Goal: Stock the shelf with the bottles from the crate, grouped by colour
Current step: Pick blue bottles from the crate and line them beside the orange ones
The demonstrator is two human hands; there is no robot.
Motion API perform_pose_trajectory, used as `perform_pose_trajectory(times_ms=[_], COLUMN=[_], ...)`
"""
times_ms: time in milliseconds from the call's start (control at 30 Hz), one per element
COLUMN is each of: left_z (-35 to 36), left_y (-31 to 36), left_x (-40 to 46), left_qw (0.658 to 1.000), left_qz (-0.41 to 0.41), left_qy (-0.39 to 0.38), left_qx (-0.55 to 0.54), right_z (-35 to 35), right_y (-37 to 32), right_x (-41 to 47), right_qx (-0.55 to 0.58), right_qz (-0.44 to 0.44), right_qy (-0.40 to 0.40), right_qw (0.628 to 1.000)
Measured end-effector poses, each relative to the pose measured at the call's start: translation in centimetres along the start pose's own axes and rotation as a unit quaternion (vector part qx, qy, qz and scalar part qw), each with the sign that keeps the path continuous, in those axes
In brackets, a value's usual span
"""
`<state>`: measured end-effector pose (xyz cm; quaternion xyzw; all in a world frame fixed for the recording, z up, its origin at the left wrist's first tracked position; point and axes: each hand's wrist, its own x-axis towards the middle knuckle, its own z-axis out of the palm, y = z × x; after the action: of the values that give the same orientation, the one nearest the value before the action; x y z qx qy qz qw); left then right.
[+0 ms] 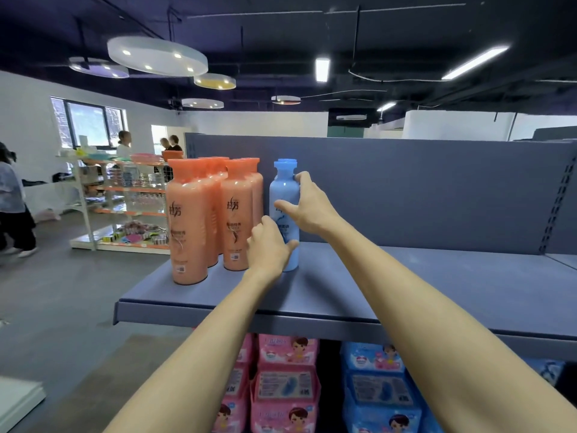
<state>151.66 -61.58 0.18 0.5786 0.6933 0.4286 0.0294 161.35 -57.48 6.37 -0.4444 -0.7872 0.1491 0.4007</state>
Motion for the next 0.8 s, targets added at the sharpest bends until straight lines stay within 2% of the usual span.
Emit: perform_pose_trajectory(times_ms=[433,800], left_z=[3.4,3.5], left_y=[-0.1,0.1], left_x=[4.9,4.3], left_qw=[0.999,0.999], left_qz=[-0.032,-0.040], left_qy=[-0.002,-0.001], left_qx=[0.027,0.015], right_z=[1.6,1.9], right_y=[2.4,2.0], right_x=[4.7,4.6], right_qx=[-0.017,-0.023], right_qz=[0.010,0.027], right_qy=[0.001,0.003], right_qw=[1.000,0.999])
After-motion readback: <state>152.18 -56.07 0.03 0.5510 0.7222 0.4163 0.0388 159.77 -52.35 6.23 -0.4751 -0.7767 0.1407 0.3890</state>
